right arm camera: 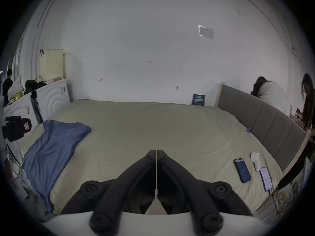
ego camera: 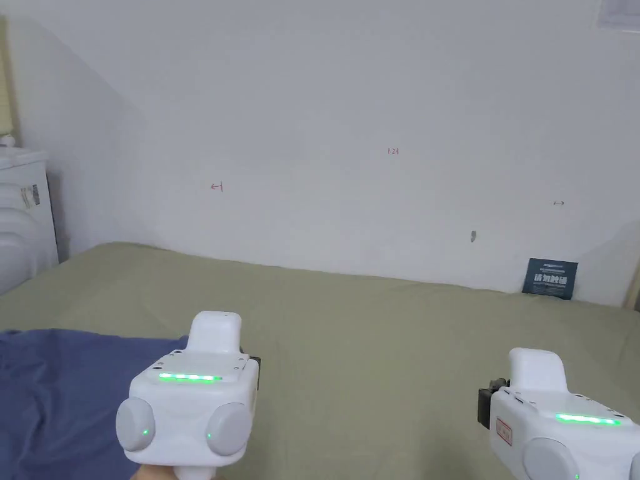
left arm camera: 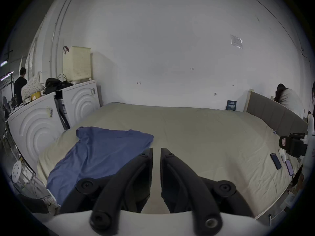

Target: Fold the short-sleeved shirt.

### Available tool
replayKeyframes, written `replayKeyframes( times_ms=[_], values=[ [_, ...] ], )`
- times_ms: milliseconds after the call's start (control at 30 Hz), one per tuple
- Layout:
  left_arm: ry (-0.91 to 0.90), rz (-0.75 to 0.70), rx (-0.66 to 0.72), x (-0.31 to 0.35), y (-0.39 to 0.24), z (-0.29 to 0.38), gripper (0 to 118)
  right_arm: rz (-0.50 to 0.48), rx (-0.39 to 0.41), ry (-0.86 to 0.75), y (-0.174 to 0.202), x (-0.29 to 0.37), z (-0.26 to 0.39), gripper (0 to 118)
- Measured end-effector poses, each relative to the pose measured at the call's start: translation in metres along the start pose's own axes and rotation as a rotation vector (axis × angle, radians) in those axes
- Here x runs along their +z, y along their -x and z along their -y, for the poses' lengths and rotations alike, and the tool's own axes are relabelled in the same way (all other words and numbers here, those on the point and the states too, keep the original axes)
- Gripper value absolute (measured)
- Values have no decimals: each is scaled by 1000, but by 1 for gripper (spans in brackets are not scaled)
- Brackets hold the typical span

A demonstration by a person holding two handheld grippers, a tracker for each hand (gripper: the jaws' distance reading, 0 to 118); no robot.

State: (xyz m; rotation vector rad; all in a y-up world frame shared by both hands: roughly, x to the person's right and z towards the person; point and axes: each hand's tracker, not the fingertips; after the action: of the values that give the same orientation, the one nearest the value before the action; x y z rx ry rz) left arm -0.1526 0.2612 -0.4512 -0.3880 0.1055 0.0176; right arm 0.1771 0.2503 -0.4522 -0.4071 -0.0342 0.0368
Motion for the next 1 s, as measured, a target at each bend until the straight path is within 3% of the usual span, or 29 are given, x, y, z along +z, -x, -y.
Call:
replayKeyframes(
  times_ms=[67,400,567,733,867,1000],
  values=[
    [-30,-41,-6,15,21,-3,9,-37,11,-33,21,2,-3,3],
    [-58,-486,89,136,177,19,9,-582,128,-60,225,23,-19,3],
    [-16,-560,128,162,214,41,9,-669,197,-71,273,32,-6,3],
    [53,-483,142,126,222,37,9,-646,204,-51,255,17,-8,3],
    [103,-300,142,51,210,12,9,-552,218,-34,206,-4,-8,3],
    [187,-56,108,-60,196,-17,11,-433,169,24,143,-25,-3,3]
  ],
)
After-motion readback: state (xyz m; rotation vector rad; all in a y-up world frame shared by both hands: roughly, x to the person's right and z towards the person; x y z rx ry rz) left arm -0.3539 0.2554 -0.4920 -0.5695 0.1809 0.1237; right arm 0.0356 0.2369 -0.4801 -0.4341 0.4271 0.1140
